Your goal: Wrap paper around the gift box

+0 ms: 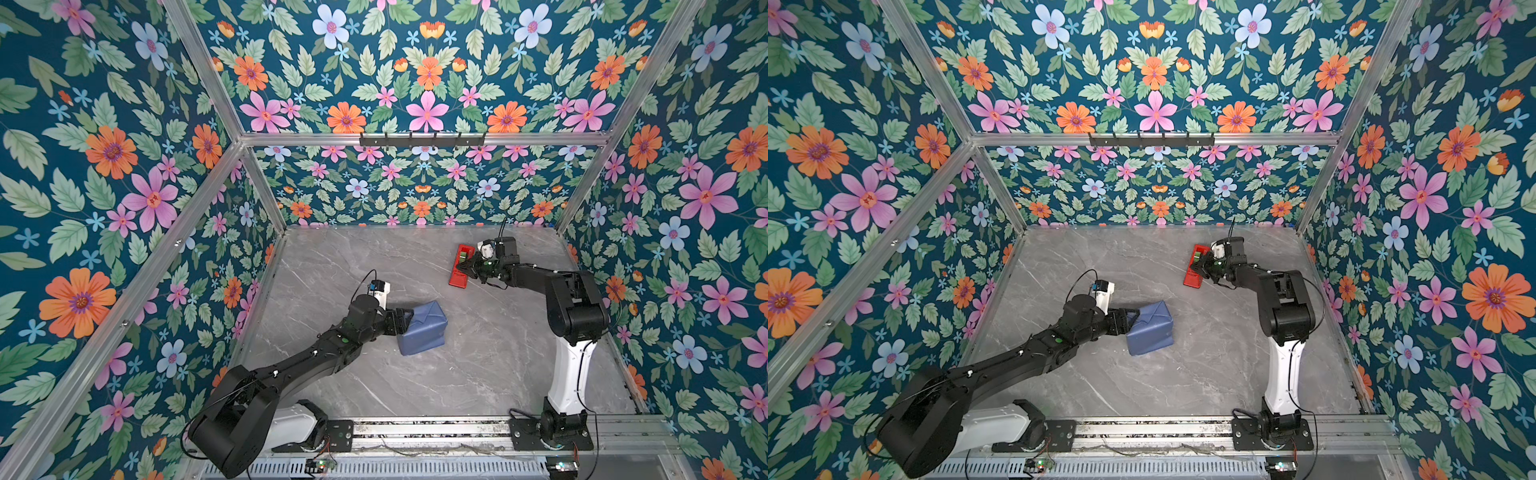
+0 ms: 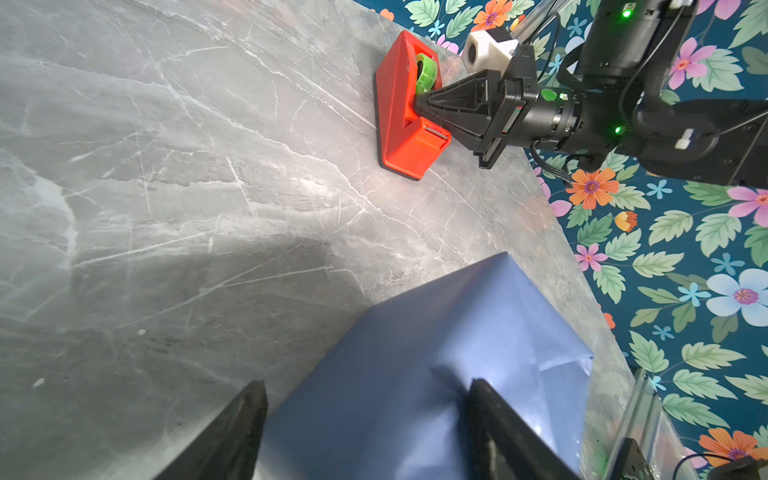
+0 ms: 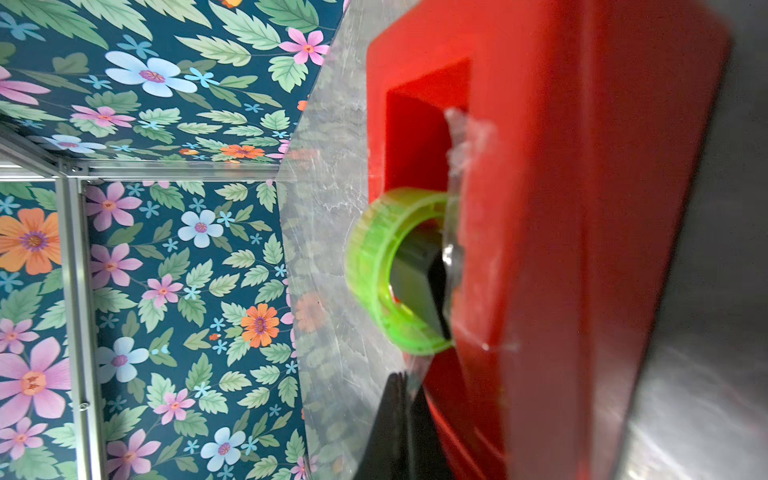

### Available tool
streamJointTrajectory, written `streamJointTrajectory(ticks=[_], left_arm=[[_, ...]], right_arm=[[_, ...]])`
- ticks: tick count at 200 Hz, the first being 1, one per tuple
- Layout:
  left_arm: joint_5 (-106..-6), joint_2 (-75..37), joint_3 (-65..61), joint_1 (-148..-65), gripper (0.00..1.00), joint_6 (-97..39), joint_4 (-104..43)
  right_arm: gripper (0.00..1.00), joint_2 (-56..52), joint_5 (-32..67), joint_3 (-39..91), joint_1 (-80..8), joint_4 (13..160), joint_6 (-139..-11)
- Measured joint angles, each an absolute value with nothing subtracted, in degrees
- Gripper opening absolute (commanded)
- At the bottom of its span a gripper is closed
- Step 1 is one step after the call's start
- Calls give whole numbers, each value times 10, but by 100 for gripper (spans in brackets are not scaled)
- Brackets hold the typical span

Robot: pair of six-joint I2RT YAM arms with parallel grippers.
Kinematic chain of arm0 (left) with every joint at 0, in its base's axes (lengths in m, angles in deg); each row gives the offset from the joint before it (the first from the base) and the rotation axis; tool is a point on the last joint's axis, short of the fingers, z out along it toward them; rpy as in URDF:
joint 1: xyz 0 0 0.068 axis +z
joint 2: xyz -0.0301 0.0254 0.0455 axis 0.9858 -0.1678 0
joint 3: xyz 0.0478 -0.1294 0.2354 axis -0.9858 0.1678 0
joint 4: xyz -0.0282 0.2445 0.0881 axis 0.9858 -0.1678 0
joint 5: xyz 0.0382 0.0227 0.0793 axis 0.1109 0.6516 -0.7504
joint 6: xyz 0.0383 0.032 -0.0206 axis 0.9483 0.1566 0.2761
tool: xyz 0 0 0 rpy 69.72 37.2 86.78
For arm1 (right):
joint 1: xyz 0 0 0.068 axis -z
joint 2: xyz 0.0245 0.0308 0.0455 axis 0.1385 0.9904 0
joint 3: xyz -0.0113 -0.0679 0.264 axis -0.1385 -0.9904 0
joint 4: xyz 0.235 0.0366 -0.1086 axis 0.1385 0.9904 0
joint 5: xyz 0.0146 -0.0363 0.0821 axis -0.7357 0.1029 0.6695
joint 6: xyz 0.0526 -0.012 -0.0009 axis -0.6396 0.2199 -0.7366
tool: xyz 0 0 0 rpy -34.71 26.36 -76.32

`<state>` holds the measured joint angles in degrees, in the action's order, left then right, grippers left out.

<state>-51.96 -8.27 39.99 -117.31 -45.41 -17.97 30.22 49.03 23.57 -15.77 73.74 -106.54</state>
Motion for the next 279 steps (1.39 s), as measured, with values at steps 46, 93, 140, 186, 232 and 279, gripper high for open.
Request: streamJointTrajectory(ticks=[46,93,140,186,232,279], left_arm=[[-520,-82,401,-1173,77,-454,-180],[-520,-81,401,-1173,77,-454,-180],[-520,-81,401,-1173,77,-452,-180],[-520,-81,400,-1173,77,-452,-181],[-520,-82,398,-1173,76,-452,-184],[-521,-82,396,-1173,77,-451,-185]], right_arm=[[0,298,508,214,-159,675,-1111],[0,279,511,200,-160,640,-1137],[0,261,528,187,-160,628,-1145],[0,251,533,186,-160,628,-1155],[0,238,535,187,-160,636,-1158],[0,224,538,192,-161,656,-1156]])
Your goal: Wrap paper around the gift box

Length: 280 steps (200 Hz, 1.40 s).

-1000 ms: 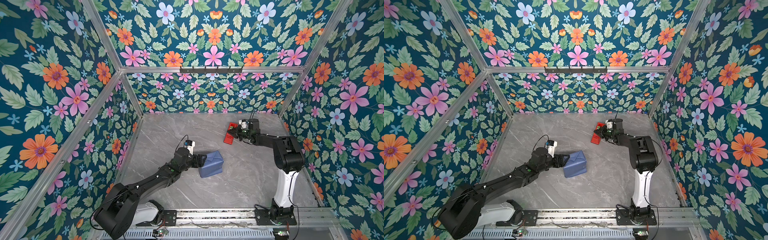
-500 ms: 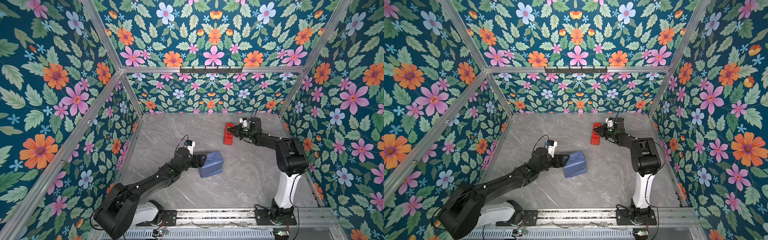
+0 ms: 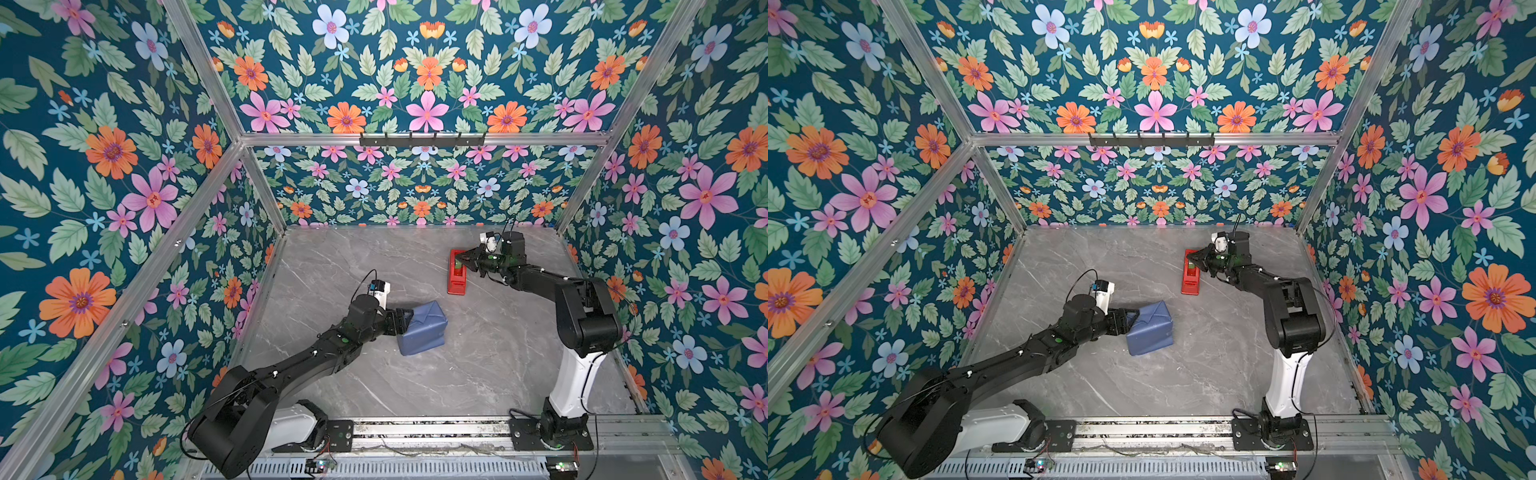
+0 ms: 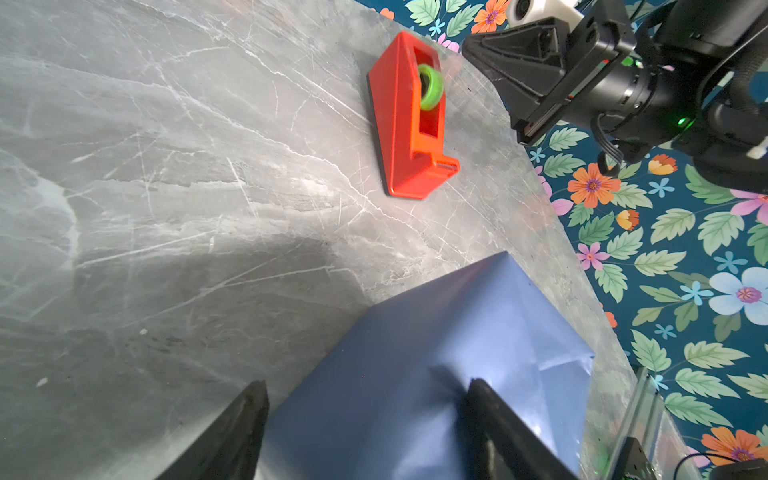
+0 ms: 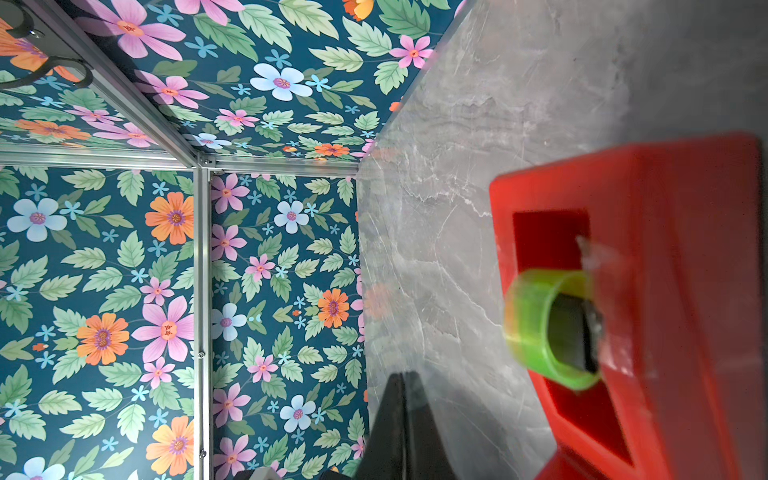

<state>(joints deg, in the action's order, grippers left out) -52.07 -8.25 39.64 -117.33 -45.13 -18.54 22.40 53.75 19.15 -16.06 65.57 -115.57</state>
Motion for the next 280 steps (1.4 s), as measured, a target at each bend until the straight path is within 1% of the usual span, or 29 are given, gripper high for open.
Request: streamJointTrajectory(ticks=[78,105,143,184,239,280], left_arm=[[-521,-82,395,-1173,77,-450,-188],[-521,-82,395,-1173,77,-450,-189],[-522,-83,395,-1173,77,-450,-188],[-522,-83,395,-1173,76,-450,-188],[-522,-86,395,-1173,76,-450,-183],[-521,-87,395,-1173,77,-450,-182]], right_arm=[[0,230,550,199,-161,672,-1152],[0,208,550,205,-161,704,-1150],[0,181,550,200,-164,706,-1137],[0,178,550,162,-170,704,-1137],[0,122,544,84,-188,702,-1134],[0,102,534,29,-197,701,-1135]])
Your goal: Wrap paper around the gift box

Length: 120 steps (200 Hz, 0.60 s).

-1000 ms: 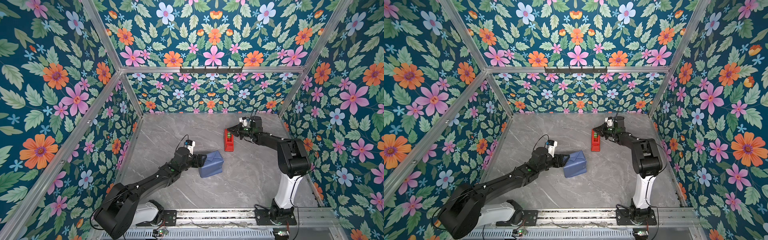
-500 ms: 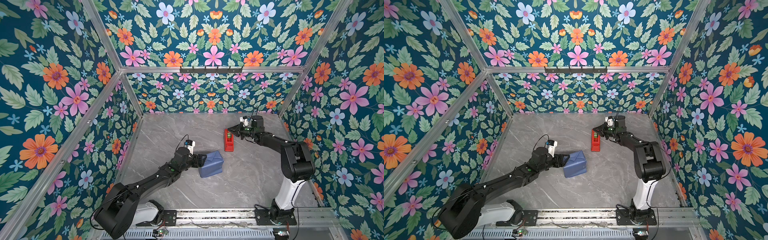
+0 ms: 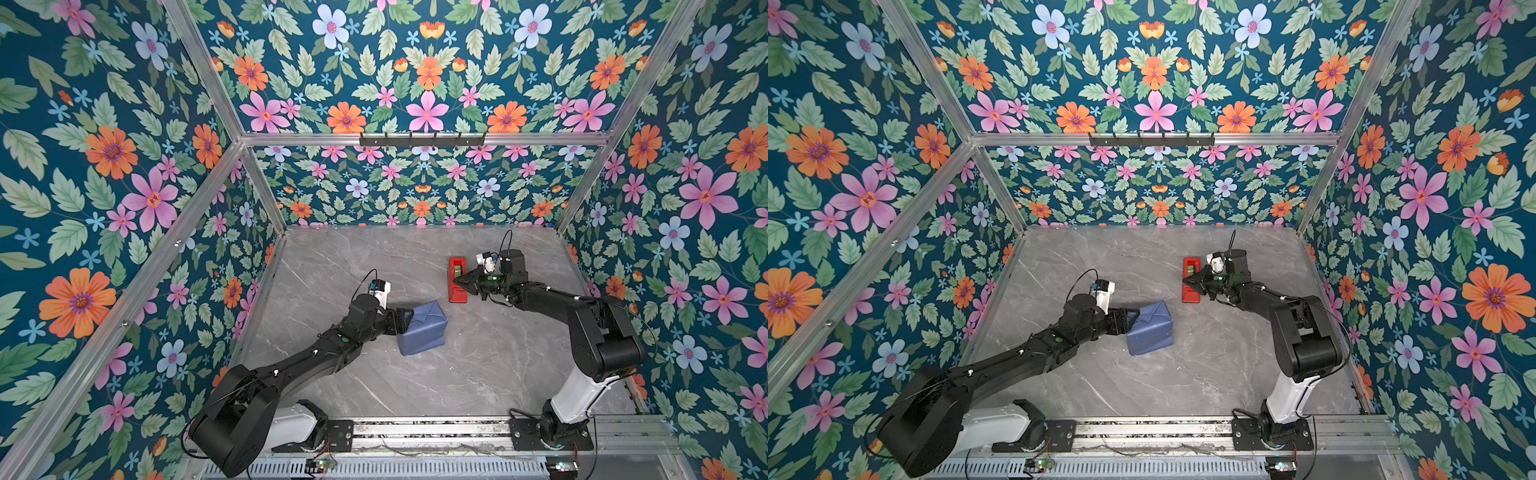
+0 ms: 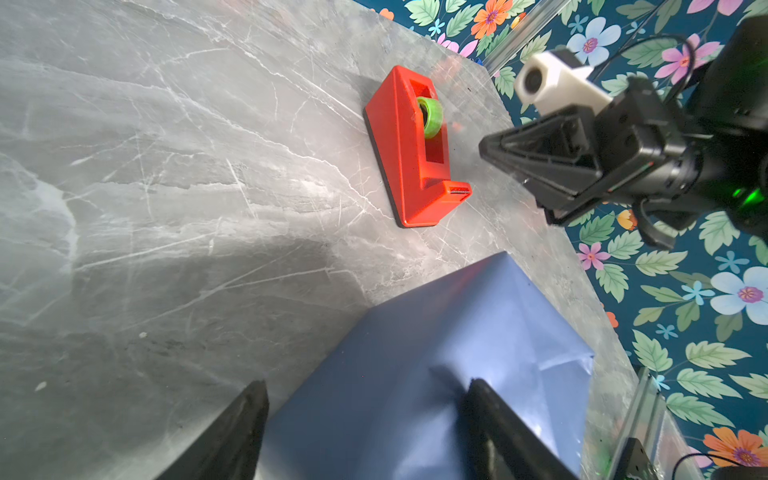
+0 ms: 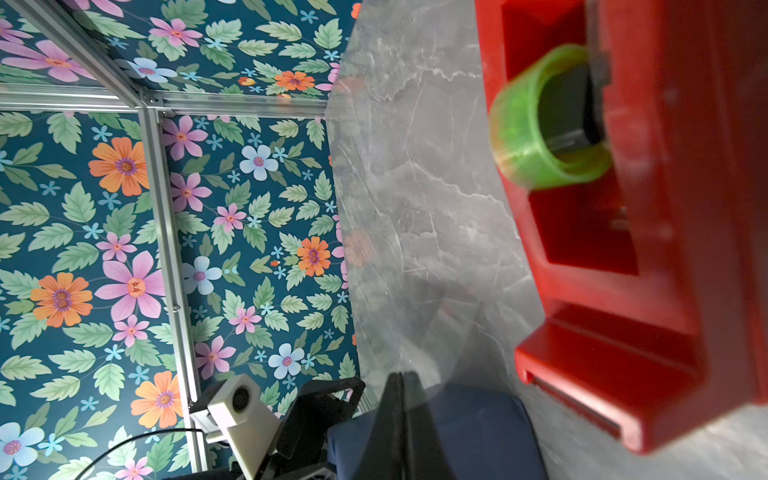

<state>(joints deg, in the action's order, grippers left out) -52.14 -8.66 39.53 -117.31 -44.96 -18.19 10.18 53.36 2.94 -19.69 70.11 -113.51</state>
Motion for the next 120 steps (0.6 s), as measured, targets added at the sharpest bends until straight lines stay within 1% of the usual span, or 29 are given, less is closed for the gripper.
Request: streamJointTrajectory(ticks=[47,120], left_arm=[[-521,-87,396,-1173,76,-450,-180],[-521,-87,397,-1173,76,-450,-179]], right_arm=[[0,98,525,-14,-200,683,-1139],[0,93,520,-41,-200,664,-1141]])
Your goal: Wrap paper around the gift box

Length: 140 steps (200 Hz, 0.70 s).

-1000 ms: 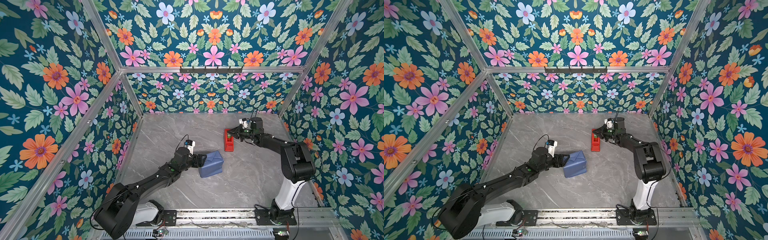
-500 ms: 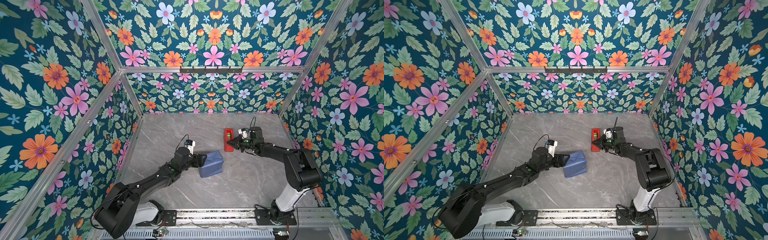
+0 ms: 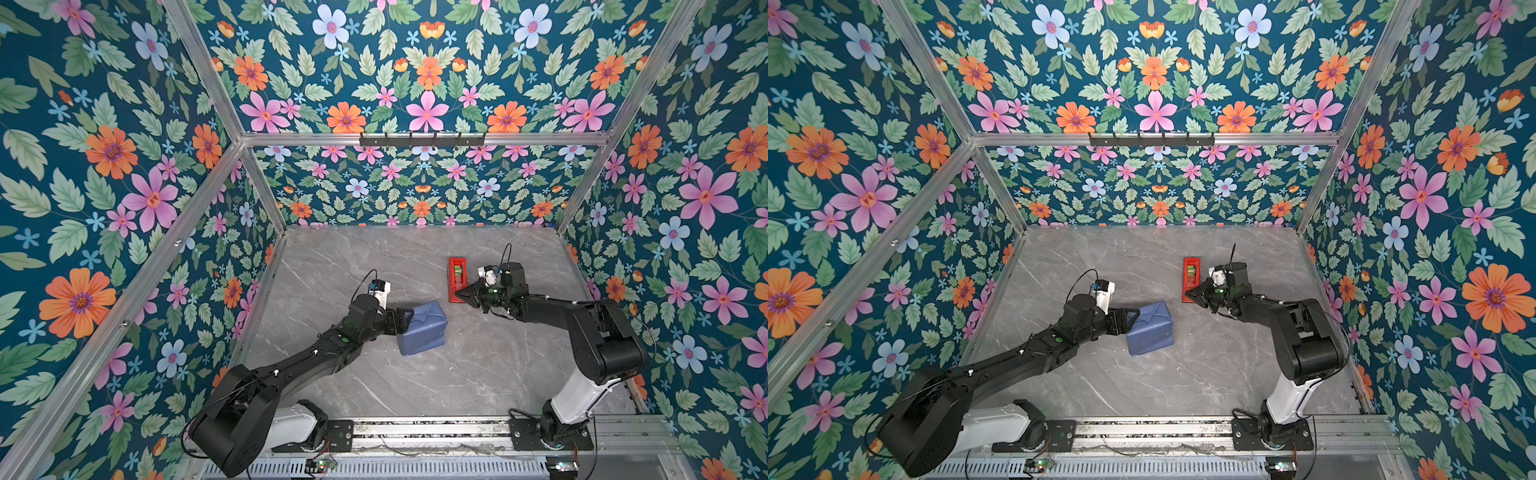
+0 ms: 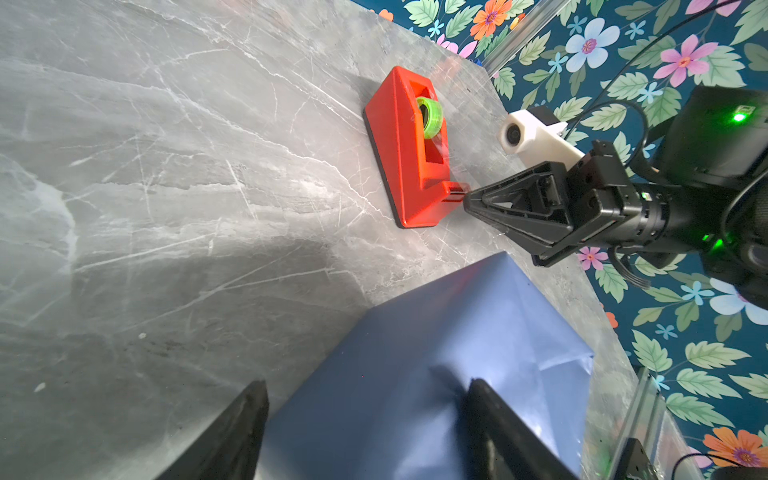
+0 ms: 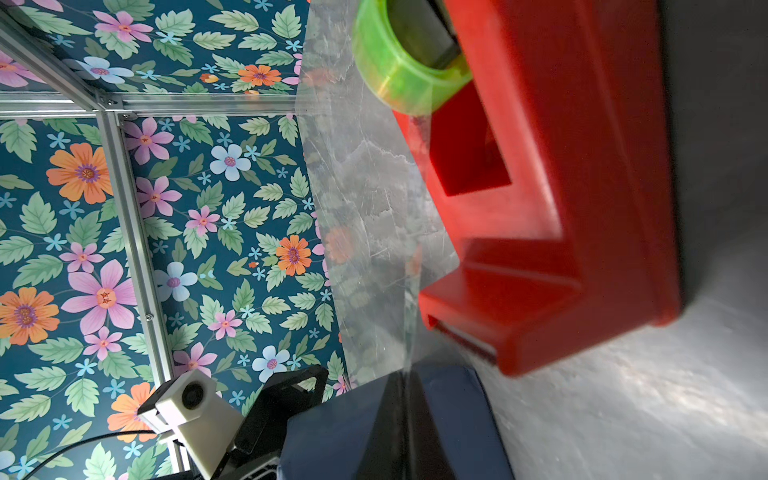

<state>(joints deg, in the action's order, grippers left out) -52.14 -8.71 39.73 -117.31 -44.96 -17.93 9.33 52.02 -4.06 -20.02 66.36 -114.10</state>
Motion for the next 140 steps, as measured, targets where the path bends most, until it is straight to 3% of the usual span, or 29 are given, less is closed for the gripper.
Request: streamJointTrajectory(ticks=[140], left_arm=[[-521,-93,396,-1173,76,-449,-175]], right_arm=[[0,115,497,-56,-200,665,-1114]])
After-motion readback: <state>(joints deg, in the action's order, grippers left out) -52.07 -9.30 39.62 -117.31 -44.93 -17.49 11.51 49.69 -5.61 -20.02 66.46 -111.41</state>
